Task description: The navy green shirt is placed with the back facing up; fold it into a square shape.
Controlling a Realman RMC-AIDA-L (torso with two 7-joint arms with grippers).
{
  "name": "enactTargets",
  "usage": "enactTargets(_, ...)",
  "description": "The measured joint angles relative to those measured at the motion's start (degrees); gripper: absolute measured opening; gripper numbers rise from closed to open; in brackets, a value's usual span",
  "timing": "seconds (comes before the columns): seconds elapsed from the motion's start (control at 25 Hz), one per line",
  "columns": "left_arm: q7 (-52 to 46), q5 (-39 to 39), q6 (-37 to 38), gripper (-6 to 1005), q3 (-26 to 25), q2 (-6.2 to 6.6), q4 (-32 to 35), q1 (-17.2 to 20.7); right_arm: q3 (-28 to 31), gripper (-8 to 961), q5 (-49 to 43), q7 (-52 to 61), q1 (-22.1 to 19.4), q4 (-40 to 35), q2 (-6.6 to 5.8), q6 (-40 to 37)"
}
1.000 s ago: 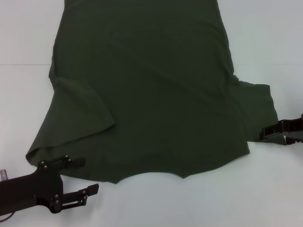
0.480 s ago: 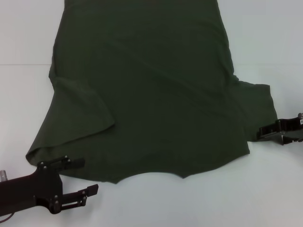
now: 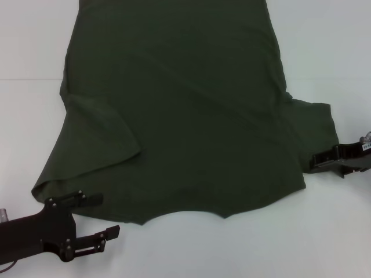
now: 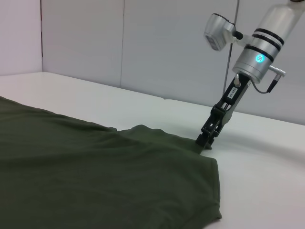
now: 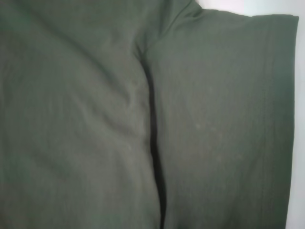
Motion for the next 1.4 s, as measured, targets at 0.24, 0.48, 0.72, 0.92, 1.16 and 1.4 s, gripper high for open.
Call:
enactTargets(0.24,0.00,-0.01,0.00,778,0.00,0.00,0.00,0.00,0.00,851,0.08,0.00,0.20,0.00,0.14,0.27)
enactTargets(0.48,0.00,-0.01,-0.03,777,0.02,0.00,0.00,0.00,0.00,841,0.16,0.00,0.84,0.00,0.56,0.65)
enactTargets(0.72,0.00,-0.01,-0.09,777,-0.02,0.00,0.00,0.00,0.00,830,0.13,0.00,1.08,0.02,0.89,1.11)
enactTargets(0.92,0.00,-0.01,-0.18,778,-0.07,0.00,0.00,0.00,0.00,822,0.28,0.01,1.18,0.06,1.12,1.26)
enactTargets(1.16,0.00,-0.01,-0.19,778,-0.08,0.00,0.00,0.00,0.00,812,0.00,1.48,1.24,-0.11,1.15,1.33)
enactTargets(1.4,0.00,-0.01,0.08,778,-0.39,-0.01,0.00,0.17,-1.20,802,-0.44,1.88,1.58,-0.56,1.24,1.21)
